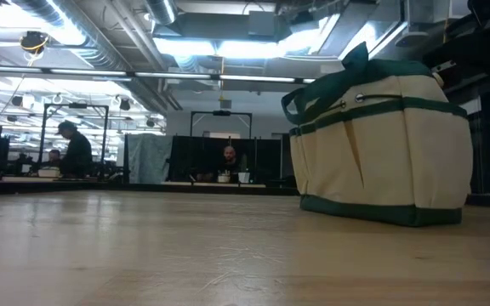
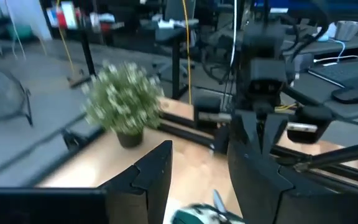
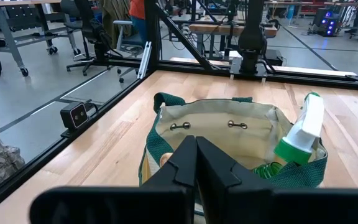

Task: Pick & Place Garden tools in Gardening bag
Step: Return to Home Position

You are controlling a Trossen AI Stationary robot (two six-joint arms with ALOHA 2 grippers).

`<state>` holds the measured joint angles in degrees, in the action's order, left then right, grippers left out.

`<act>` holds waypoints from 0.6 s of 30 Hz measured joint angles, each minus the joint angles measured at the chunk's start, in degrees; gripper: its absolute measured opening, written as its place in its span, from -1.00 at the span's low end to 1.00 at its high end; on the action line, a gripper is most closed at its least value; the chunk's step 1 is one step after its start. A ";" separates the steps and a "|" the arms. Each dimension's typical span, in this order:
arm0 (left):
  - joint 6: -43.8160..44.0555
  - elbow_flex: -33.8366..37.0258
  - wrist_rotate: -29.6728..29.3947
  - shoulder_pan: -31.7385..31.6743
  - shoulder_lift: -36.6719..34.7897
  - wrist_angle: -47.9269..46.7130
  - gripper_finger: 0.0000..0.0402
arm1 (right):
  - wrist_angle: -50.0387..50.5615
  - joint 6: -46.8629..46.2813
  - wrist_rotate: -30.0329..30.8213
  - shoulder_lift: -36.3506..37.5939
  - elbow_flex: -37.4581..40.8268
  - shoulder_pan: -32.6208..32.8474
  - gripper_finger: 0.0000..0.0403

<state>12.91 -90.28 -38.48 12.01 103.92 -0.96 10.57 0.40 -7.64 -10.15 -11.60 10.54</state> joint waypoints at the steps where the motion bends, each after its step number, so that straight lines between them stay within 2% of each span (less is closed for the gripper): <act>1: -1.51 0.00 0.02 -0.12 -0.97 -0.39 -0.26 | 0.00 0.01 0.00 -0.01 0.00 -0.02 -0.94; 4: -4.69 0.00 1.64 -0.66 -3.92 -3.28 -0.27 | -0.01 0.00 0.00 -0.01 0.00 0.00 -0.94; 12: -6.21 0.00 12.90 -2.52 -8.66 -4.04 -0.26 | -0.02 0.01 0.00 -0.01 0.01 0.00 -0.94; 18: -7.50 0.00 14.04 -2.85 -9.42 -4.82 -0.29 | 0.00 0.00 0.00 -0.02 0.00 0.00 -0.94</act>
<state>5.42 -90.28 -24.44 9.15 94.51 -5.78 10.57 0.40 -7.64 -10.17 -11.60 10.55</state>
